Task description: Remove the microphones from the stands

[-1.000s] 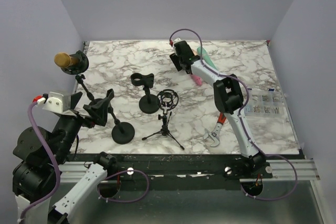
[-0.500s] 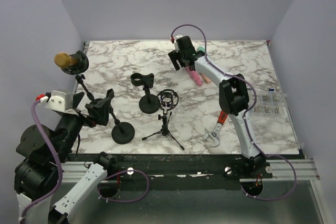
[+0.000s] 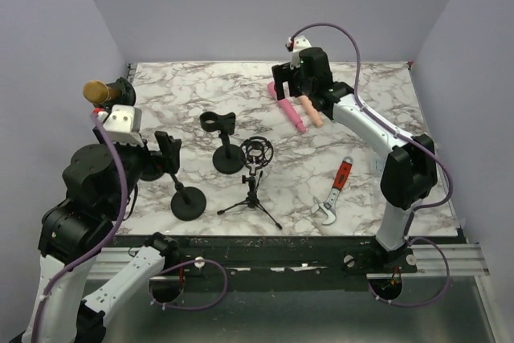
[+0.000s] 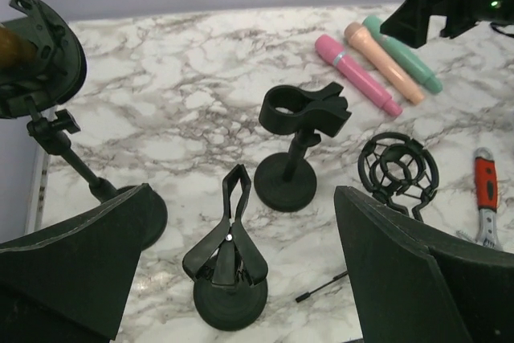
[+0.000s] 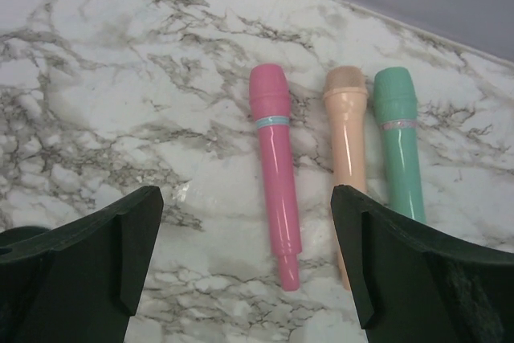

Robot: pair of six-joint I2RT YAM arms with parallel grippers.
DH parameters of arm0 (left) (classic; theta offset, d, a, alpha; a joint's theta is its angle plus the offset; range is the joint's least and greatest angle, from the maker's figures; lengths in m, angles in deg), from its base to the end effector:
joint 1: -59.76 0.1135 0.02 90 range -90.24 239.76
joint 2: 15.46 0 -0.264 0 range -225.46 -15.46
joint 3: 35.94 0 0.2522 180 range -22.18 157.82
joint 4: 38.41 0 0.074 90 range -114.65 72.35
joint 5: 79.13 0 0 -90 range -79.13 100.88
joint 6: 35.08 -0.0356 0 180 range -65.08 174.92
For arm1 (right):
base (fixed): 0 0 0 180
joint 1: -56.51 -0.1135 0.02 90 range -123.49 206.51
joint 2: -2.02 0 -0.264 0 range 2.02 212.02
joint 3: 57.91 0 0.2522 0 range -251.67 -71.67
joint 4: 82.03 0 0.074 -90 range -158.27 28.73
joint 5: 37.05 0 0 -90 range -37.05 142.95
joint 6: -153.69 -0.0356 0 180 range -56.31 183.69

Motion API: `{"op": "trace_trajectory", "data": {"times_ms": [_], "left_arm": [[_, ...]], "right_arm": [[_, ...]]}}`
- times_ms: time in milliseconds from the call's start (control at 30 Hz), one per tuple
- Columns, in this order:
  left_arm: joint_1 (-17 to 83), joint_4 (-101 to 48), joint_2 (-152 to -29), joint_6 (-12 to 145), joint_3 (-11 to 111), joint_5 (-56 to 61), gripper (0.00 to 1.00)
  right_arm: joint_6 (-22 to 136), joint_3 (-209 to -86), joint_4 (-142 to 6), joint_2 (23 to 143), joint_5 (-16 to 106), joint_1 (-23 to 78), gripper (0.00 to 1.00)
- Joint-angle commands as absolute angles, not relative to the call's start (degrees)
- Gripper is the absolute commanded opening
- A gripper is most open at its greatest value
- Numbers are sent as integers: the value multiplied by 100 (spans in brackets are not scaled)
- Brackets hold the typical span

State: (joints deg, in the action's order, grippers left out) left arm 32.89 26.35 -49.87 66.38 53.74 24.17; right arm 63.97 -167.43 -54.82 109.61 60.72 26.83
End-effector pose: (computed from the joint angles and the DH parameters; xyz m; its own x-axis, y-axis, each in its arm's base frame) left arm 0.0510 -0.0167 0.4520 -0.1913 -0.1198 -0.9742 0.2035 0.9661 -0.1588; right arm 0.3939 0.2190 0.3270 -0.3691 -0.2160 -0.9039 -0.3862 0.9203 -0.0622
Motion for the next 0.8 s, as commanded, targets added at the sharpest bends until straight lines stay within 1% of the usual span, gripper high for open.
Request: {"op": "trace_trajectory", "data": {"times_ms": [0,100,333,433,567,633,767], "left_arm": [[3272,3152,-5333,6771,5610,2689,95],[3277,3281,-5480,6751,5588,2788,93],[3279,3347,-5529,6670,5279,2844,77],[3283,3375,-5555,6644,5173,2882,69],[3279,3363,-5558,6580,4987,2922,63],[3277,3324,-5558,6532,4884,2980,56],[3278,3283,-5562,6533,4732,2977,41]], "right_arm": [[5938,-16031,-5802,10440,5530,2645,94],[5845,-15679,-5851,10054,5500,2645,94],[5807,-15225,-5997,9270,5521,2649,94],[5750,-15127,-6069,9043,5484,2645,94],[5682,-14952,-6212,8814,5419,2646,94],[5660,-14897,-6254,8756,5418,2645,95],[5629,-14892,-6221,8706,5383,2645,95]]}}
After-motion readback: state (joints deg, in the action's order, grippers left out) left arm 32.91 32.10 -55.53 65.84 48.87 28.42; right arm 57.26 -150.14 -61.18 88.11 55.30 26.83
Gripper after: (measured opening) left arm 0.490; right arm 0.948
